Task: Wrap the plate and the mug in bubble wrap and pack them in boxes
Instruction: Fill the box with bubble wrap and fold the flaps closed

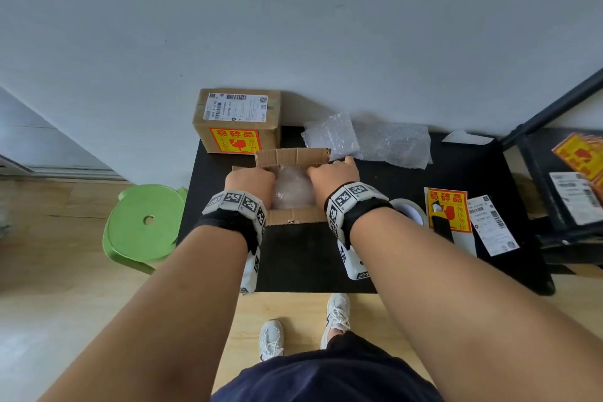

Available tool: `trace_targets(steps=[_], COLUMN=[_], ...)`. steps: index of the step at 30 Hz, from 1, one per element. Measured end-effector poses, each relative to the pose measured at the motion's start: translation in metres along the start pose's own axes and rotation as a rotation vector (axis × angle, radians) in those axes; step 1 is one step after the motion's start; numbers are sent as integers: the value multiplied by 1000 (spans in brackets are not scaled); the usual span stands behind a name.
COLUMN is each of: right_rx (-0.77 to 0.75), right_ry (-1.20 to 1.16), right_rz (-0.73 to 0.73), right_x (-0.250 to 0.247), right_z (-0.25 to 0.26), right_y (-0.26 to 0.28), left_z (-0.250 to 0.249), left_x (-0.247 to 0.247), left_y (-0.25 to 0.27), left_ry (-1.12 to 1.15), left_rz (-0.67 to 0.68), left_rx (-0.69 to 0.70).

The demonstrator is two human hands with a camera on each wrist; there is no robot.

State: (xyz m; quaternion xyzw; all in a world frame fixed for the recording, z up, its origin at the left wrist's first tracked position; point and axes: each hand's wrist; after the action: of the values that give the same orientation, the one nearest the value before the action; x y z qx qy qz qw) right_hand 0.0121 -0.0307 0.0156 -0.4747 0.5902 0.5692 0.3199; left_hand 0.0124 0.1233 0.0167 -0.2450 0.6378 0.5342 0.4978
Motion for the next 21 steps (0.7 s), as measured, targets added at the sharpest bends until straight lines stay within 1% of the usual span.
trace_targets(steps=[8, 12, 15, 17, 19, 21], right_rx=[-45, 7, 17, 9, 15, 30], right_ry=[63, 23, -26, -50, -60, -85], right_rz=[-61, -108, -128, -83, 31, 92], right_x=[23, 28, 28, 24, 21, 17], right_z=[5, 9, 5, 1, -3, -4], right_y=[-17, -21, -17, -15, -14, -13], left_z=[-3, -2, -2, -4, -4, -4], left_x=[7, 10, 10, 9, 7, 3], left_y=[-13, -17, -15, -13, -11, -8], left_ry=[-104, -97, -93, -76, -58, -39], left_rz=[-24, -15, -19, -13, 5, 16], left_rx=[80, 77, 79, 70, 54, 40])
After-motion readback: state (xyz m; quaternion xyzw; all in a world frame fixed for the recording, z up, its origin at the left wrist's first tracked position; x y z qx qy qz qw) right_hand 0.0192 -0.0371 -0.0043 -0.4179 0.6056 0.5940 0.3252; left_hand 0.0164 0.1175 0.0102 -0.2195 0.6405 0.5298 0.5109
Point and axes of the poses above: each hand's wrist, its own y-axis away from the middle knuckle, its own x-axis out of the palm, z = x × y, and after that the axes turned 5 degrees about x, right-handed
